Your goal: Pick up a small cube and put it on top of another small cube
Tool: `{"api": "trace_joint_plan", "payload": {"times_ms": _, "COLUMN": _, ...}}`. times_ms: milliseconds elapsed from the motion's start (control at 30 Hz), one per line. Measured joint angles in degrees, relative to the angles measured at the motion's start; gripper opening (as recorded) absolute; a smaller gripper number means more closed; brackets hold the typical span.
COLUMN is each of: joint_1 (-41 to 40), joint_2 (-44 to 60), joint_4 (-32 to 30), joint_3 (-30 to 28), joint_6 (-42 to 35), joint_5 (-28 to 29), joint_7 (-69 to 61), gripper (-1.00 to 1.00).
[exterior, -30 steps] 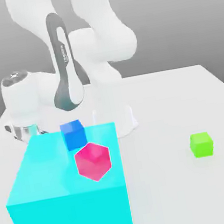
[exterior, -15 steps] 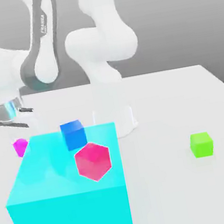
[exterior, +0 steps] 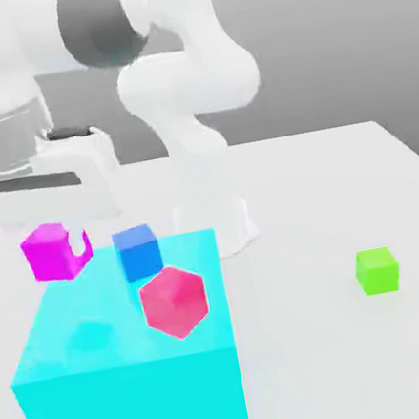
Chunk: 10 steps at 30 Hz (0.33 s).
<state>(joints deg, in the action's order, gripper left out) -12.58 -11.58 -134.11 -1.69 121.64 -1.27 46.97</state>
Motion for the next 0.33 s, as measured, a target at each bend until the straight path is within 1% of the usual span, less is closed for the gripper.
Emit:
{"api": "trace_joint_plan", "payload": {"times_ms": 67, "joint_1": 2.1, "joint_2": 0.0, "joint_4": 3.3, "joint_3": 3.3, "joint_6": -2.7, "joint_5": 0.2, "joint_7": 4.9, "gripper": -1.0}}
{"api": "trace_joint_plan", "payload": {"times_ms": 100, "joint_1": 2.6, "joint_2": 0.5, "joint_4": 3.5, "joint_3": 4.1, "joint_6": -2.3, "joint_5": 0.2, "joint_7": 6.2, "gripper": -1.0}}
{"api": "trace_joint_plan", "payload": {"times_ms": 200, "joint_1": 2.9, "joint_2": 3.1, "joint_4": 0.7, "joint_3": 5.0, "joint_6": 3.3, "joint_5": 0.2, "joint_7": 7.4, "gripper": -1.0}}
{"api": "trace_joint_plan", "payload": {"times_ms": 233, "joint_1": 3.0, "joint_2": 3.8, "joint_4": -0.2, "joint_3": 5.1, "joint_6": 4.8, "joint_5": 0.3, "joint_7": 7.5, "gripper": 1.0}}
{"api": "trace_joint_plan", "payload": {"times_ms": 333, "joint_1": 3.0, "joint_2": 3.8, "joint_4": -0.2, "joint_3": 5.1, "joint_6": 4.8, "joint_5": 0.3, "joint_7": 7.5, "gripper": 1.0}}
